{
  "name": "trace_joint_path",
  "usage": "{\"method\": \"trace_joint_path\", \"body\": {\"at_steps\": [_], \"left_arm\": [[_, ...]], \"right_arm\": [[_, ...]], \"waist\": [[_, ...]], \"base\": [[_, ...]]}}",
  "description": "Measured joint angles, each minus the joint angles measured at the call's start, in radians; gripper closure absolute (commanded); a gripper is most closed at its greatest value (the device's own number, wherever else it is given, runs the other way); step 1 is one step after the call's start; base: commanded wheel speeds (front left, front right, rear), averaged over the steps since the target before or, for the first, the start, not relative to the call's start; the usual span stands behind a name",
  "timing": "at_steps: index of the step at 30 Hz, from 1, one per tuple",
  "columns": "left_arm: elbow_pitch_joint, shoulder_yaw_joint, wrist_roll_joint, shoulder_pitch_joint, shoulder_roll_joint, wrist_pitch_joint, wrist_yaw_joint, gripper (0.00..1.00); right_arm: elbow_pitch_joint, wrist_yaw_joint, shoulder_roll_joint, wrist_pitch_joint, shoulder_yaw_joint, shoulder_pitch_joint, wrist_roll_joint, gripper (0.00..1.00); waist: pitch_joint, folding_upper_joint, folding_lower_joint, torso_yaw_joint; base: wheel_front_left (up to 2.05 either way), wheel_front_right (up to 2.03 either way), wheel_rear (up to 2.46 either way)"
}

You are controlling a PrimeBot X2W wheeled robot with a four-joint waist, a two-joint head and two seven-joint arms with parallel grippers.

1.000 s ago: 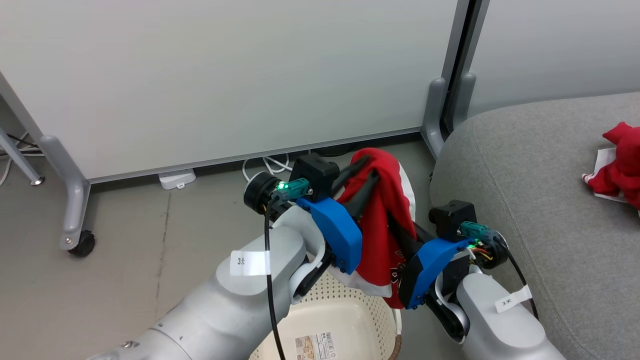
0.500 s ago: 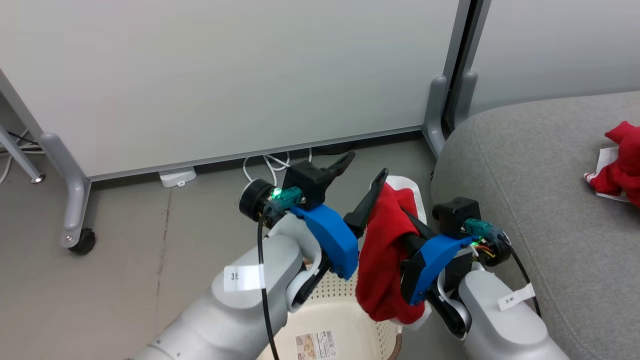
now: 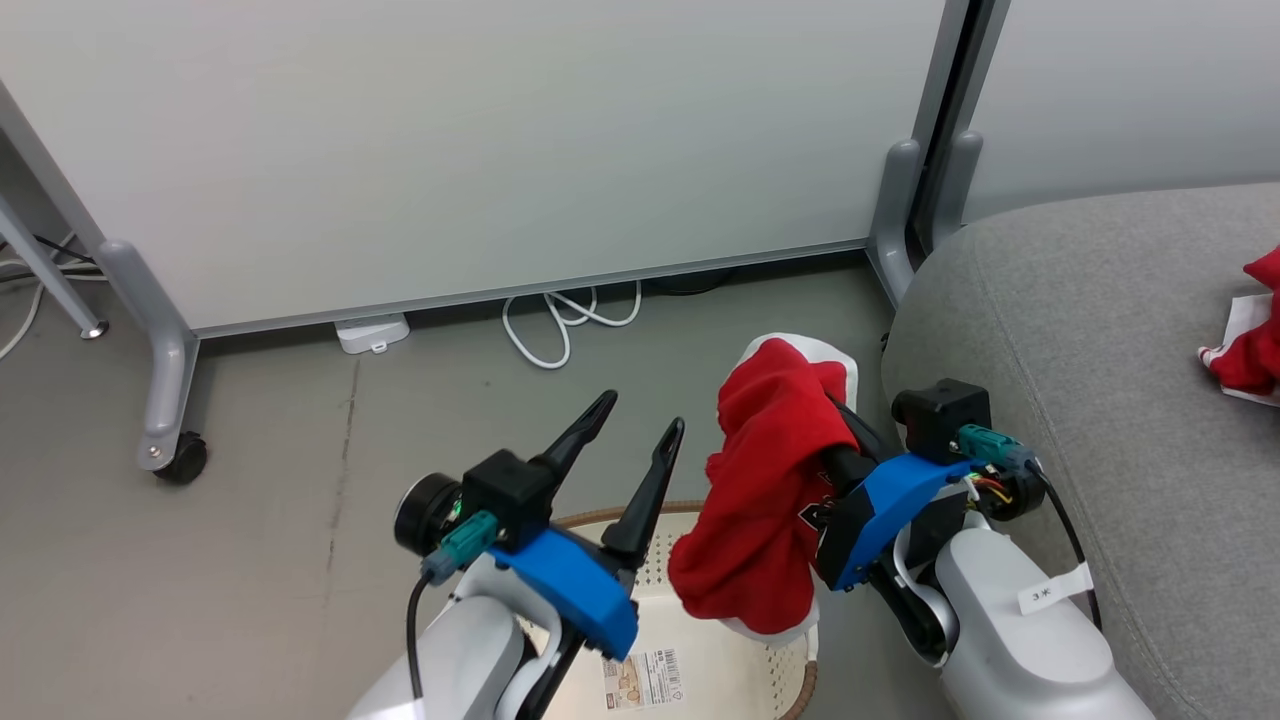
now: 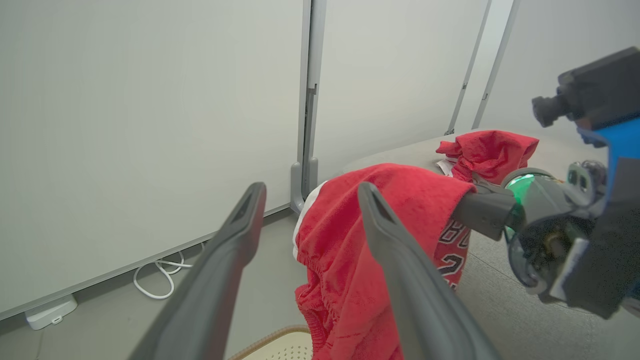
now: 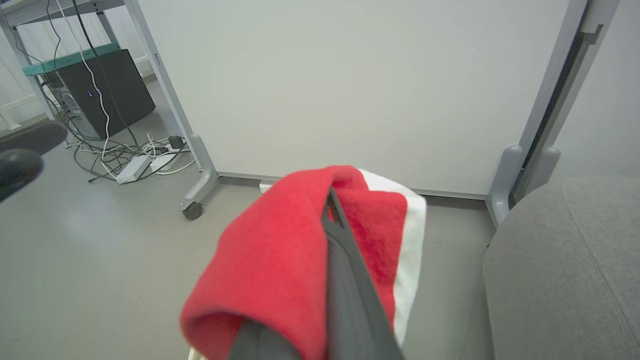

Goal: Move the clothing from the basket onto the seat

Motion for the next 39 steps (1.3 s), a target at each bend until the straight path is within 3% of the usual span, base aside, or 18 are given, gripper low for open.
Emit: {"method": "trace_joint_path", "body": {"at_steps": [9, 16, 32, 39], "left_arm": [[-0.105, 0.168, 0.138, 0.155, 0.003, 0.0, -0.017, 0.0], [-0.13, 0.237, 0.189, 0.232, -0.001, 0.0, -0.018, 0.0], [-0.124, 0.253, 0.196, 0.258, -0.004, 0.0, -0.023, 0.0], [-0.123, 0.267, 0.2, 0.264, -0.002, 0.0, -0.023, 0.0]], "right_arm": [[-0.035, 0.0, -0.003, 0.011, -0.035, 0.029, -0.019, 1.0], [-0.059, 0.0, -0.003, 0.028, -0.051, 0.047, -0.026, 1.0], [-0.098, 0.0, -0.003, 0.051, -0.069, 0.071, -0.036, 1.0], [-0.117, 0.0, -0.002, 0.054, -0.07, 0.071, -0.036, 1.0]], "waist": [[0.002, 0.0, 0.0, 0.015], [-0.003, 0.0, 0.0, 0.019], [-0.003, 0.0, 0.0, 0.018], [0.002, 0.0, 0.0, -0.015]], "base": [[0.0, 0.0, 0.0], [0.0, 0.0, 0.0], [0.0, 0.0, 0.0], [0.0, 0.0, 0.0]]}}
